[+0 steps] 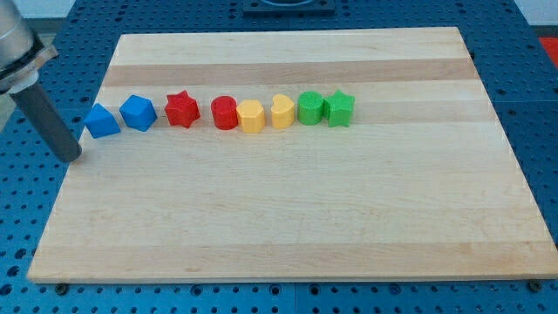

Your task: Move the blue triangle to the bottom of the red star

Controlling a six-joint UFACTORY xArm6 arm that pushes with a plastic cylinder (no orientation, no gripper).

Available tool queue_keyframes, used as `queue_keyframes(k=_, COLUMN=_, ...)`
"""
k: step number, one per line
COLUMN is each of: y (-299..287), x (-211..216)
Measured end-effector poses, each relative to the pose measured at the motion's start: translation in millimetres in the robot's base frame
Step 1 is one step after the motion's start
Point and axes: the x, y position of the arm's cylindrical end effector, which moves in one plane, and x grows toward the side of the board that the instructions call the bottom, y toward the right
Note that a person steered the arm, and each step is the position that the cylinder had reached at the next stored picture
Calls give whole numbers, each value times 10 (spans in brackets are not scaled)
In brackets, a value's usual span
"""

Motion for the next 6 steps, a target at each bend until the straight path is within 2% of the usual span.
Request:
queue_keyframes(k=4, y=33, x=-740)
queue_keyframes(k=6, y=505, x=-500)
